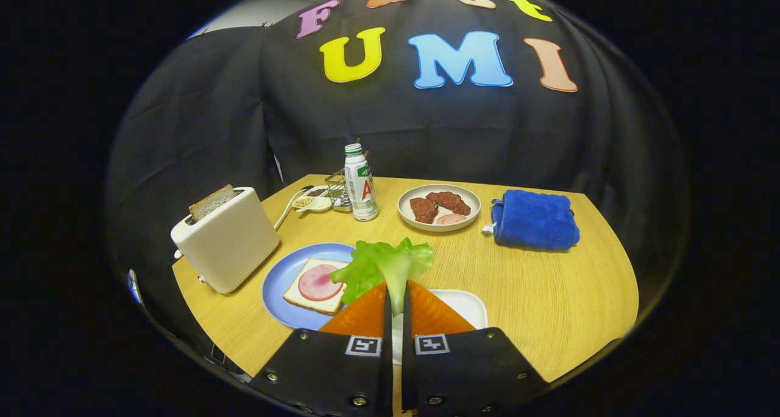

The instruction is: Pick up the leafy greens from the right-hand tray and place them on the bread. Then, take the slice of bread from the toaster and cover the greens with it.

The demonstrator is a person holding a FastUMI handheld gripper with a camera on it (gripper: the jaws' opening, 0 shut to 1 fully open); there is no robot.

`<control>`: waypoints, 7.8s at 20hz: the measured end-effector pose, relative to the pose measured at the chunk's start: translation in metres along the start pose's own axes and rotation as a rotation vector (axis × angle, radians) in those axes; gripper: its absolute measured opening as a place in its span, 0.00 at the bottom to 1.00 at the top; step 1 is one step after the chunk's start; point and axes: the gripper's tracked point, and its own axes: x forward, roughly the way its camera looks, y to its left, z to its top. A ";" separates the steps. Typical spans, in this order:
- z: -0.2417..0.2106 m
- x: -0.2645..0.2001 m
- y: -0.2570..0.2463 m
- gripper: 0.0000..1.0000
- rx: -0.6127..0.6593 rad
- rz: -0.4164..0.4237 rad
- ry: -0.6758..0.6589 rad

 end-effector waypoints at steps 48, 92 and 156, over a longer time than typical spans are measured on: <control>-0.060 0.072 0.108 0.06 0.165 0.136 0.191; 0.047 0.085 0.367 0.53 -0.090 0.135 -0.334; 0.057 0.031 0.170 0.05 -0.001 -0.067 -0.355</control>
